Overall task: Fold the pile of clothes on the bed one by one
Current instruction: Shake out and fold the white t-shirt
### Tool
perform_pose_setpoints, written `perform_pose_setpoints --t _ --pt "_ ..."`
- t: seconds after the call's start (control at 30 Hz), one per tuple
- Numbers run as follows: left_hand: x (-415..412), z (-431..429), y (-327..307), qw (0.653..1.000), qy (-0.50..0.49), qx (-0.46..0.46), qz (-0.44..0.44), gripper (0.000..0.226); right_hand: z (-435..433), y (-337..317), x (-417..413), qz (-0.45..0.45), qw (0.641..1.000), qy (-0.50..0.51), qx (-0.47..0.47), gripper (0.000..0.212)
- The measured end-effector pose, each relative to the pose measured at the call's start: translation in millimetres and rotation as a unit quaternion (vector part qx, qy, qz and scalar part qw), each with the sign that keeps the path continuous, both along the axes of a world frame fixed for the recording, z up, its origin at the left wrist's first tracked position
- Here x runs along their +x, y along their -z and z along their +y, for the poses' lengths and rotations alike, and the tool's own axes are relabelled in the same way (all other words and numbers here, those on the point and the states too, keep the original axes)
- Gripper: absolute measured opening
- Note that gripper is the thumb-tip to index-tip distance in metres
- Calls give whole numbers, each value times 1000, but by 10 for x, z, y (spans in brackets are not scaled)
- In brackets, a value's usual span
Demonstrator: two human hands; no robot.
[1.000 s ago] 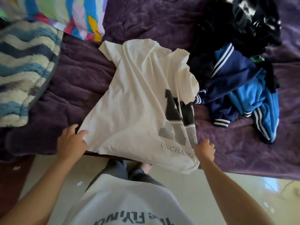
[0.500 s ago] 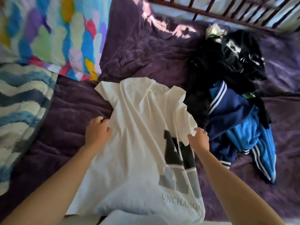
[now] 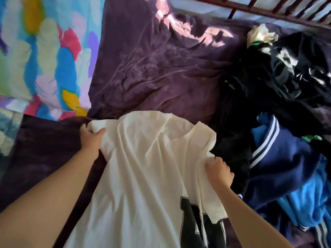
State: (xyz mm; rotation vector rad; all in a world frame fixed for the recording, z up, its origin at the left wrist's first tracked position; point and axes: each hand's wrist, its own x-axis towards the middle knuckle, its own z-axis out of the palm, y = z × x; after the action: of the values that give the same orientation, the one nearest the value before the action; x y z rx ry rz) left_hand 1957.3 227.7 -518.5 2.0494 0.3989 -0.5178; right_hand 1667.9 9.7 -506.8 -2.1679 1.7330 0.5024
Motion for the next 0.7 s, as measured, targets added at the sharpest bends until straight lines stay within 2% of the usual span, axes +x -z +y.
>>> perform_pose_setpoints --t 0.07,0.13,0.2,0.27,0.33,0.4,0.43,0.53,0.6,0.7 --pt "36 -100 71 999 -47 -5 22 61 -82 41 -12 -58 997 50 2 28" --pt "103 -119 25 997 -74 -21 23 41 -209 -41 -90 -134 983 119 -40 29" --pt "265 -27 -86 996 -50 -45 -57 27 -468 -200 -272 -175 963 165 -121 29" --pt "470 109 -294 987 -19 -49 -154 3 -770 -363 -544 -171 950 205 -164 32" --pt "575 255 -419 977 -13 -40 -210 23 -951 -453 -784 -130 955 219 -149 34" --pt "527 354 -447 977 8 -9 -212 10 -983 -453 -874 -78 971 200 -104 31" --pt "463 380 -414 980 30 25 -197 14 -961 -429 -860 -52 977 187 -85 32" --pt "274 394 -234 974 129 145 -120 51 -849 -349 -658 9 988 124 -88 41" --pt "160 288 -198 937 219 226 -150 63 -784 -295 -455 -15 993 25 -114 46" --pt "28 51 -139 862 331 290 -252 51 -683 -204 -35 -80 983 -112 -123 44"
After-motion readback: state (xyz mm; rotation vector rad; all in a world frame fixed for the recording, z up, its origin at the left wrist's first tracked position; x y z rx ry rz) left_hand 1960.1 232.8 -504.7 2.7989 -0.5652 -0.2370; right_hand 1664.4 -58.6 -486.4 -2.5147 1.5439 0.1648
